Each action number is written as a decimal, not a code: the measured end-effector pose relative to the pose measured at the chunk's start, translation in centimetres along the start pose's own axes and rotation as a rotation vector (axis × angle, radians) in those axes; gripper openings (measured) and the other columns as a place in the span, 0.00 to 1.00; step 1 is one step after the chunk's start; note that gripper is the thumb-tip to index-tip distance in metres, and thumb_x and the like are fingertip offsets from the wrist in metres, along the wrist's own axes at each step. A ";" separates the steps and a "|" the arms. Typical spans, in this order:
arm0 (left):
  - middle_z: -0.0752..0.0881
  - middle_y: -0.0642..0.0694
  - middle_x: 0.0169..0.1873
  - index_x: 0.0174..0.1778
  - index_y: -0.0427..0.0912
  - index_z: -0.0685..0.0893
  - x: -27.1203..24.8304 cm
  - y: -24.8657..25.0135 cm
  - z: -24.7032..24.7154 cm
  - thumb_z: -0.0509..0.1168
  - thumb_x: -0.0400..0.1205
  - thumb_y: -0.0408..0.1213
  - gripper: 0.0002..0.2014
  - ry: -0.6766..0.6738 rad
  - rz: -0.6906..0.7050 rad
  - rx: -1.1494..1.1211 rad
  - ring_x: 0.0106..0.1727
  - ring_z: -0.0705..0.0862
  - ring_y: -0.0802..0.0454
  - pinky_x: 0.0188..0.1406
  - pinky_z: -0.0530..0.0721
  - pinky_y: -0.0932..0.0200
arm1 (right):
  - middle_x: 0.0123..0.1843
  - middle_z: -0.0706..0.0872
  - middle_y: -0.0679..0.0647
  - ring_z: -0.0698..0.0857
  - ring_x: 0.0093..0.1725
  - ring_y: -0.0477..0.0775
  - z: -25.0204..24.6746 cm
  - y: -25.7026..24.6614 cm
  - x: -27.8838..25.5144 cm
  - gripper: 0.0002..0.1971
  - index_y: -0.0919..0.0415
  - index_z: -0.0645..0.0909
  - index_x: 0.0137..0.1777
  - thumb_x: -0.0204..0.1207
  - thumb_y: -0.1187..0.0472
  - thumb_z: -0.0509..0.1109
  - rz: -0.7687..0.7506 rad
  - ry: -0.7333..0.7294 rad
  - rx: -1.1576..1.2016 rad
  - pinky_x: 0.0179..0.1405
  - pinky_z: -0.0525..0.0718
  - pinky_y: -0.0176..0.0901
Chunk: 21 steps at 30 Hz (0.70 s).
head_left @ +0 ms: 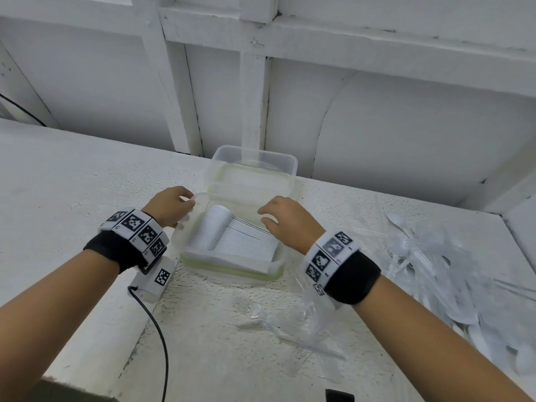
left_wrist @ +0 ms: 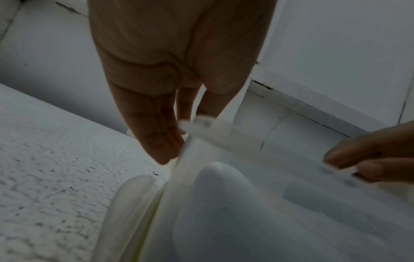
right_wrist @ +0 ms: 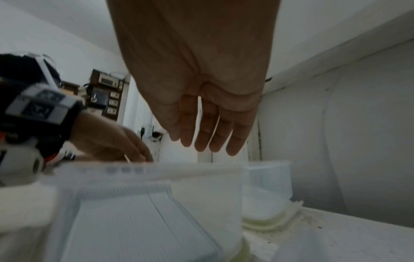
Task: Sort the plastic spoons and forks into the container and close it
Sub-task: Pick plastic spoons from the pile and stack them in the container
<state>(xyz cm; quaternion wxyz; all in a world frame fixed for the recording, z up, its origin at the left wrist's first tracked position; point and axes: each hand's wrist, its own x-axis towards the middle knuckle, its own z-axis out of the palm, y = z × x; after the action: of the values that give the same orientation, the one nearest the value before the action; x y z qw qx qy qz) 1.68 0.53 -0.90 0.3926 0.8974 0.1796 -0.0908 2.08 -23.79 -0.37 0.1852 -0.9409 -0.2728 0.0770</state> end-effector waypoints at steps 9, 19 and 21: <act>0.82 0.39 0.55 0.62 0.37 0.81 -4.2 4.8 2.3 0.59 0.83 0.35 0.13 0.220 0.495 0.250 0.52 0.80 0.46 0.52 0.72 0.59 | 0.63 0.83 0.54 0.78 0.64 0.53 -2.9 6.2 -11.3 0.15 0.57 0.82 0.65 0.81 0.57 0.65 0.246 0.126 0.049 0.61 0.66 0.33; 0.85 0.45 0.56 0.60 0.40 0.82 -9.5 15.6 13.3 0.58 0.85 0.38 0.12 -0.274 0.802 0.323 0.53 0.81 0.52 0.49 0.72 0.65 | 0.70 0.76 0.59 0.73 0.70 0.62 -5.8 16.0 -20.0 0.21 0.52 0.77 0.70 0.79 0.50 0.65 0.734 0.027 -0.119 0.69 0.72 0.54; 0.84 0.44 0.58 0.61 0.40 0.82 -9.9 17.2 16.1 0.57 0.85 0.38 0.13 -0.363 0.831 0.390 0.56 0.81 0.50 0.50 0.72 0.64 | 0.76 0.67 0.60 0.67 0.73 0.65 -5.8 17.0 -21.1 0.26 0.50 0.68 0.76 0.79 0.47 0.63 0.830 -0.003 -0.153 0.72 0.69 0.57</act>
<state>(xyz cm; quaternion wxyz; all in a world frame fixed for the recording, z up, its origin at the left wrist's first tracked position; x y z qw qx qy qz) -1.05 -24.61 2.78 0.2455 0.9196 -0.2851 -0.1133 -5.90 -50.31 -0.77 0.0676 -0.9819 0.1242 0.1258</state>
